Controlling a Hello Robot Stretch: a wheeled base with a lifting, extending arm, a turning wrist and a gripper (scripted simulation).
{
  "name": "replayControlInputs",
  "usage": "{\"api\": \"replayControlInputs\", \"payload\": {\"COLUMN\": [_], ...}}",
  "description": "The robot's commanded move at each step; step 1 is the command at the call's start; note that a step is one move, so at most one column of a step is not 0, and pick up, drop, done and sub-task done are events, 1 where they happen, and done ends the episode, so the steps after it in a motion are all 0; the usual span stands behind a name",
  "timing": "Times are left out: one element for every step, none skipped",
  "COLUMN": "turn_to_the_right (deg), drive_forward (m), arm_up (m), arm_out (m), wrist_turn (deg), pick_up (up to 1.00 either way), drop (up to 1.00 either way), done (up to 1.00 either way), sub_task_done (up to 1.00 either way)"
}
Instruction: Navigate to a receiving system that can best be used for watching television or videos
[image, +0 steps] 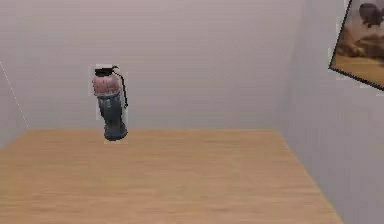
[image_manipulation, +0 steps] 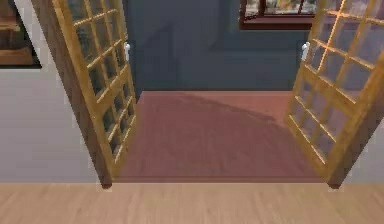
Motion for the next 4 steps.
{"api": "replayControlInputs", "payload": {"turn_to_the_right": [-45.0,-39.0,0.0,-3.0], "drive_forward": [0.0,0.0,1.0,0.0], "arm_up": [0.0,0.0,0.0,0.0], "arm_out": [0.0,0.0,0.0,0.0], "wrist_turn": [0.0,0.0,0.0,0.0], "pick_up": [0.0,0.0,0.0,0.0], "drop": [0.0,0.0,0.0,0.0], "done": [0.0,0.0,0.0,0.0], "sub_task_done": [0.0,0.0,0.0,0.0]}}
